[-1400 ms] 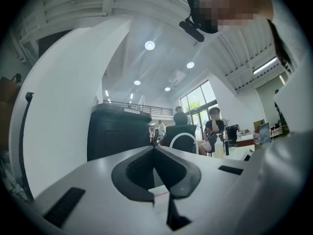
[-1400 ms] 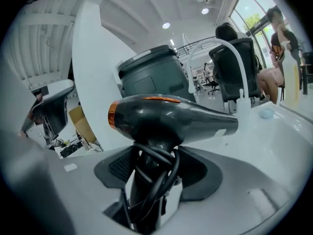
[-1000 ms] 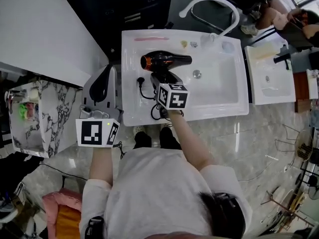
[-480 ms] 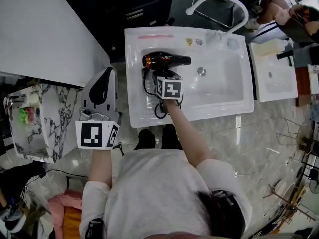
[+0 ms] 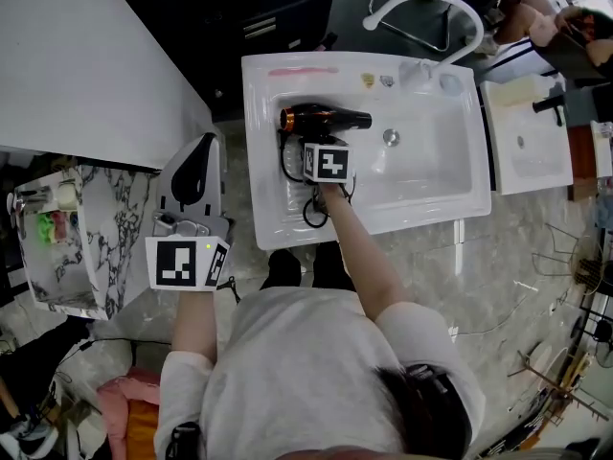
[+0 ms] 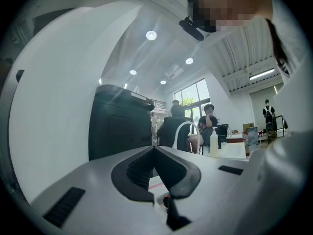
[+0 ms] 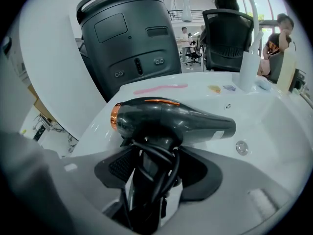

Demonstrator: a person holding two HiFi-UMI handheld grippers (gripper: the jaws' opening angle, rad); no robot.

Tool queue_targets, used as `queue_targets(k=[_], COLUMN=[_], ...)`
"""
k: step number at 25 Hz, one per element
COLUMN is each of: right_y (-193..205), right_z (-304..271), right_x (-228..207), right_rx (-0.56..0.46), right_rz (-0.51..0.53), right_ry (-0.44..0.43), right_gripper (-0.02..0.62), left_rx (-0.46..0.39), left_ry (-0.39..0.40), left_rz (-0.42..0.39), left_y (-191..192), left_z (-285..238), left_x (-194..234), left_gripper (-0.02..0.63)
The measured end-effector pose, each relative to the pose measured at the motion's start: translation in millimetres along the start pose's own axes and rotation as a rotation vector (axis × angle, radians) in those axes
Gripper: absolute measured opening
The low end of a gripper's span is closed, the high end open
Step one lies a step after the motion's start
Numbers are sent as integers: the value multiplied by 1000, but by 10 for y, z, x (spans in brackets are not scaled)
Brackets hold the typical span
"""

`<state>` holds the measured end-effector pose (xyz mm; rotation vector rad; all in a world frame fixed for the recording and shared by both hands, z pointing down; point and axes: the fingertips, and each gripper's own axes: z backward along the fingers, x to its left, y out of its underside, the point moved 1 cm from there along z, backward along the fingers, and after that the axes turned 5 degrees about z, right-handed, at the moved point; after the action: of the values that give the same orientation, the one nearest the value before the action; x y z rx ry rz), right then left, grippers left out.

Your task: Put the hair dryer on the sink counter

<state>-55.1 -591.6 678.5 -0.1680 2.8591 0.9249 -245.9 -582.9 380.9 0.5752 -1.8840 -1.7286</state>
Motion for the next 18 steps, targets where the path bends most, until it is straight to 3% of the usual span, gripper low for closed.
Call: queue_targets(k=[13, 18], right_y=[-9, -63], right_z=[-32, 88], right_x=[4, -8], right_rx=[-17, -85], right_rz=[-6, -13], right_ry=[-21, -16], right_gripper=[298, 310], left_rx=[-1, -1], left_ry=[26, 51], left_rz=[23, 36], left_y=[40, 52], left_z=[121, 172], left_x=[76, 92], left_gripper=[6, 6])
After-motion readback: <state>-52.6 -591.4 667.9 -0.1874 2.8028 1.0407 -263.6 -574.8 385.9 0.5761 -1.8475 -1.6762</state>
